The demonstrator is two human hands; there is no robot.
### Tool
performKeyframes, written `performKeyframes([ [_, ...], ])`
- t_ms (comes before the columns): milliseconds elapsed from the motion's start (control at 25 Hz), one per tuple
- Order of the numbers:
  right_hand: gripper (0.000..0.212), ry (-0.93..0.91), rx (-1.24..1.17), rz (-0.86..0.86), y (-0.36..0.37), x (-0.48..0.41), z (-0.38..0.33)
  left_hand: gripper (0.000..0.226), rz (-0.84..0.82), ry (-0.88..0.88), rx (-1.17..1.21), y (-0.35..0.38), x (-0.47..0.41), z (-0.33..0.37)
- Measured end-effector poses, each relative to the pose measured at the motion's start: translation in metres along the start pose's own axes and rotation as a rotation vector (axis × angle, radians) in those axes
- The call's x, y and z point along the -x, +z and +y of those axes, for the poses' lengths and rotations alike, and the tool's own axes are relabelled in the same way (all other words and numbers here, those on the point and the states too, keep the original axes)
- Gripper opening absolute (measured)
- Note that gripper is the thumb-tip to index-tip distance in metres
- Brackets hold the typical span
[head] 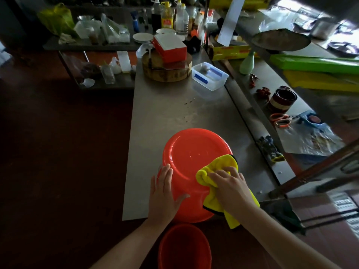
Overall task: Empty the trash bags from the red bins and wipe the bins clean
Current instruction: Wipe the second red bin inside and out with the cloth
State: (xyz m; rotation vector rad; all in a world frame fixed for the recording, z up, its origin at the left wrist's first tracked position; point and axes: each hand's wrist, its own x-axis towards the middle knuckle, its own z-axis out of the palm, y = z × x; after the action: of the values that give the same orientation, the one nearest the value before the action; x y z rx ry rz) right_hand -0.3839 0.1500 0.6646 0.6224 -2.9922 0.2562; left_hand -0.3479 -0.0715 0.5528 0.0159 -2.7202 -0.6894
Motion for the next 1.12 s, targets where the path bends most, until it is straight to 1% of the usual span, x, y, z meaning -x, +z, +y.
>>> performKeyframes([
  [120,0.050,-0.045,0.007,0.023,0.003,0.004,-0.018,0.106,0.026,0.015,0.076,0.004,0.001,-0.002],
  [280,0.045,-0.052,-0.049,-0.018,0.009,-0.007,-0.035,0.105,0.060,0.038,0.139,0.011,0.000,-0.007],
  [440,0.041,-0.063,-0.050,-0.071,0.014,-0.023,-0.049,0.091,0.014,0.053,0.082,0.021,0.001,-0.012],
  [520,0.042,-0.080,-0.048,-0.117,0.017,-0.033,-0.052,0.086,-0.027,0.054,0.061,0.022,0.001,-0.013],
  [680,0.046,-0.104,-0.059,-0.194,0.019,-0.057,-0.054,0.093,-0.040,0.045,0.091,0.014,-0.002,-0.006],
  [840,0.046,-0.103,-0.069,-0.179,0.020,-0.088,-0.062,0.104,-0.039,0.008,0.164,0.005,-0.004,-0.002],
  [1120,0.047,-0.030,-0.057,-0.176,0.019,-0.145,-0.056,0.106,-0.041,-0.015,0.123,0.002,-0.001,-0.001],
])
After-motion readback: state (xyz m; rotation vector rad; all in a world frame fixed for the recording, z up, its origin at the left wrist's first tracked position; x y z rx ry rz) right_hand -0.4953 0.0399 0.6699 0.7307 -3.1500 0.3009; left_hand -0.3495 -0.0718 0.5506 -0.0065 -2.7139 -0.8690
